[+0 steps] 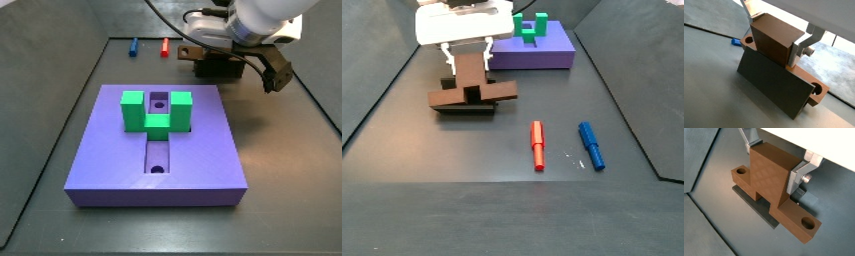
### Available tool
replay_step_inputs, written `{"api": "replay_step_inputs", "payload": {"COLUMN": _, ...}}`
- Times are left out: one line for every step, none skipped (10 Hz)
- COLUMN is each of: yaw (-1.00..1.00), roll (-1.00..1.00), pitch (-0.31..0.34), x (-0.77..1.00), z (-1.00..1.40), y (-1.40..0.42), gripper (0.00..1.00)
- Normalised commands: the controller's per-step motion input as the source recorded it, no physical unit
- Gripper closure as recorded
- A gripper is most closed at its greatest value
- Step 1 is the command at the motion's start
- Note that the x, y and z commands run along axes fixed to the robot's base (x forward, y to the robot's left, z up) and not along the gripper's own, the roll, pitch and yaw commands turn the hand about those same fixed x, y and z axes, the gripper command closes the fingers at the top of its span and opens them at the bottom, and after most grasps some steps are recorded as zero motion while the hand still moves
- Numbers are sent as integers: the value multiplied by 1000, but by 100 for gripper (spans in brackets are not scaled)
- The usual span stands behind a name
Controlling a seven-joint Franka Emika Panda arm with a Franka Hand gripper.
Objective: Pick up the brown object. Move up. Place the brown object on the fixture. Regrasp the brown object. Move to above the board. Insert the brown object.
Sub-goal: Regrasp the brown object, then move to above the board.
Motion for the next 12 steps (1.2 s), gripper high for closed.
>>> {"api": "replay_step_inputs", "payload": {"yaw": 0, "roll": 0, "pitch": 0, "x": 0, "z": 0, "y": 0, "gripper": 100}}
{"api": "replay_step_inputs", "payload": {"yaw": 0, "roll": 0, "pitch": 0, "x": 0, "z": 1400, "y": 0, "gripper": 100}}
{"api": "replay_step_inputs", "payload": {"yaw": 13, "roll": -41, "pitch": 7, "x": -7, "z": 1400, "y": -10, "gripper": 100}}
{"api": "replay_step_inputs", "payload": {"yaw": 12, "roll": -81, "pitch": -2, "x": -25, "z": 1400, "y": 6, "gripper": 100}}
{"api": "replay_step_inputs", "payload": {"yaw": 9, "roll": -54, "pitch": -5, "x": -25, "z": 1400, "y": 11, "gripper": 100}}
{"api": "replay_step_inputs", "payload": {"yaw": 1, "roll": -12, "pitch": 14, "x": -18, "z": 1400, "y": -10, "gripper": 100}}
{"api": "replay_step_inputs", "payload": {"yaw": -2, "roll": -9, "pitch": 24, "x": -19, "z": 1400, "y": -5, "gripper": 100}}
{"api": "replay_step_inputs", "payload": {"yaw": 2, "roll": -15, "pitch": 36, "x": -8, "z": 1400, "y": -7, "gripper": 100}}
{"api": "replay_step_inputs", "payload": {"yaw": -1, "roll": -13, "pitch": 55, "x": 10, "z": 724, "y": -18, "gripper": 100}}
{"api": "replay_step_inputs", "payload": {"yaw": 3, "roll": 4, "pitch": 66, "x": 34, "z": 235, "y": -4, "gripper": 100}}
{"api": "replay_step_inputs", "payload": {"yaw": -2, "roll": -1000, "pitch": -65, "x": -931, "z": 294, "y": -1400, "gripper": 100}}
{"api": "replay_step_inputs", "payload": {"yaw": 1, "roll": -1000, "pitch": -73, "x": -942, "z": 295, "y": -1400, "gripper": 100}}
